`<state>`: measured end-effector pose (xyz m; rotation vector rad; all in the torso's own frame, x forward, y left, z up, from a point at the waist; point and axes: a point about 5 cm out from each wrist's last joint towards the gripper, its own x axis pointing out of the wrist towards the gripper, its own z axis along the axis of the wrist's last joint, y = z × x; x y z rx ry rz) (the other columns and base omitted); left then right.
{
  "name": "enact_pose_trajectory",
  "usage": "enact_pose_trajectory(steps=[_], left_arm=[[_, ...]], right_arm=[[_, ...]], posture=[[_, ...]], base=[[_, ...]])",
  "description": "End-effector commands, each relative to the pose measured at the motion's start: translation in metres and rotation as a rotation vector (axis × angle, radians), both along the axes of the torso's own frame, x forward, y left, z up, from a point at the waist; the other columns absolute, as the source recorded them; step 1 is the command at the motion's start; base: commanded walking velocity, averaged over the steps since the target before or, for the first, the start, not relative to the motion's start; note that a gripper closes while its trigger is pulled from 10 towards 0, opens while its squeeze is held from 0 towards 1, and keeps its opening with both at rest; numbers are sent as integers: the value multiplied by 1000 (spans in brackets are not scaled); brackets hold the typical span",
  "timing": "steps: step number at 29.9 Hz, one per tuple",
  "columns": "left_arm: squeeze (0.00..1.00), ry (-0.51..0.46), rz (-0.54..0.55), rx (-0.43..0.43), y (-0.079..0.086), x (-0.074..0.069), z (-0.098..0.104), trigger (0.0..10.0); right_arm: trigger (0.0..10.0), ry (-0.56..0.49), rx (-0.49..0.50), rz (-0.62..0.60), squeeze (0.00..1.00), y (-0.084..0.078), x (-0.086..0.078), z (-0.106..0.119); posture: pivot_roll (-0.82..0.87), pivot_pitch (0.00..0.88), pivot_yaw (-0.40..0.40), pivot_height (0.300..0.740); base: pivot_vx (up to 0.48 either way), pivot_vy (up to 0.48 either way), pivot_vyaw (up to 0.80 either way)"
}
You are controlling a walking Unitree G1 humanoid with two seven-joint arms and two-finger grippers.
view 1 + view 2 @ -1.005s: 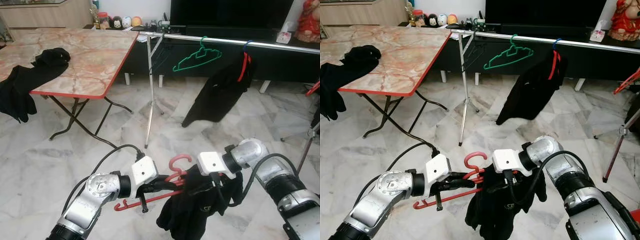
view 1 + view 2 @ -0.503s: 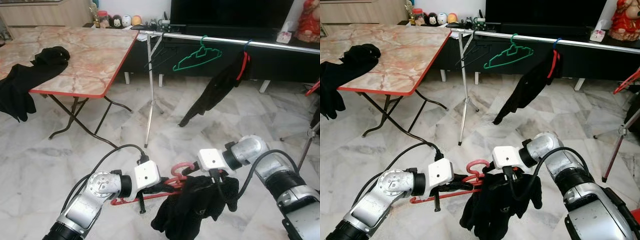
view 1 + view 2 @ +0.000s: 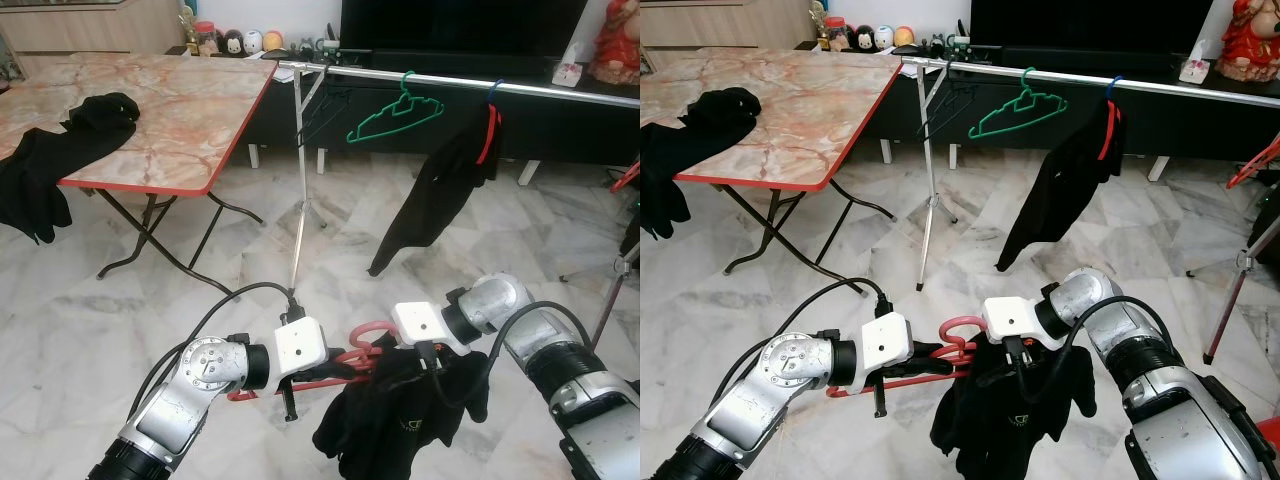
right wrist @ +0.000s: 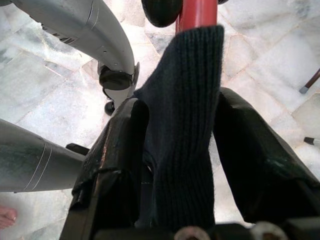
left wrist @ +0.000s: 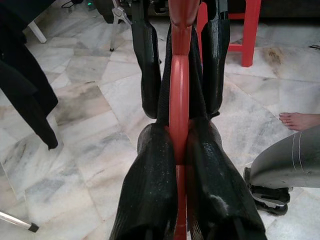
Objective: Hang hanger
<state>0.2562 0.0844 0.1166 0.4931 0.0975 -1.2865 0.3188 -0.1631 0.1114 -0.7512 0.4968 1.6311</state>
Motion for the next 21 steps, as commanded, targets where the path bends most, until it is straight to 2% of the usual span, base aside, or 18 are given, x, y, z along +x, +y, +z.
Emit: enact_pose_trajectory(steps=[1,14,15,16,17,21], left_arm=[[0,-68,-19,-31,-5,1,13,10000],[0,-63,-15,-32,-6,2,12,10000],[0,-62,-15,-32,-6,2,12,10000],[0,-62,-15,-32,-6,2,12,10000],[0,-63,-15,-30,-6,2,11,10000],[0,-64,-14,-28,-6,2,11,10000]], right_arm=[[0,6,-10,3,0,0,1,1],[0,-11,-18,-19,0,-3,4,5],[667,-17,-19,-20,0,-4,5,6],[667,-17,-19,-20,0,-4,5,6],[10000,-26,-22,-22,0,-5,6,9],[10000,-29,-24,-22,0,-6,6,10]], posture=[[-130,0,-6,732],[-133,0,-4,732],[-133,0,-4,732],[-133,0,-4,732],[-134,0,-4,732],[-134,0,-4,732]], base=[[0,0,0],[0,0,0],[0,0,0],[0,0,0],[0,0,0],[0,0,0]])
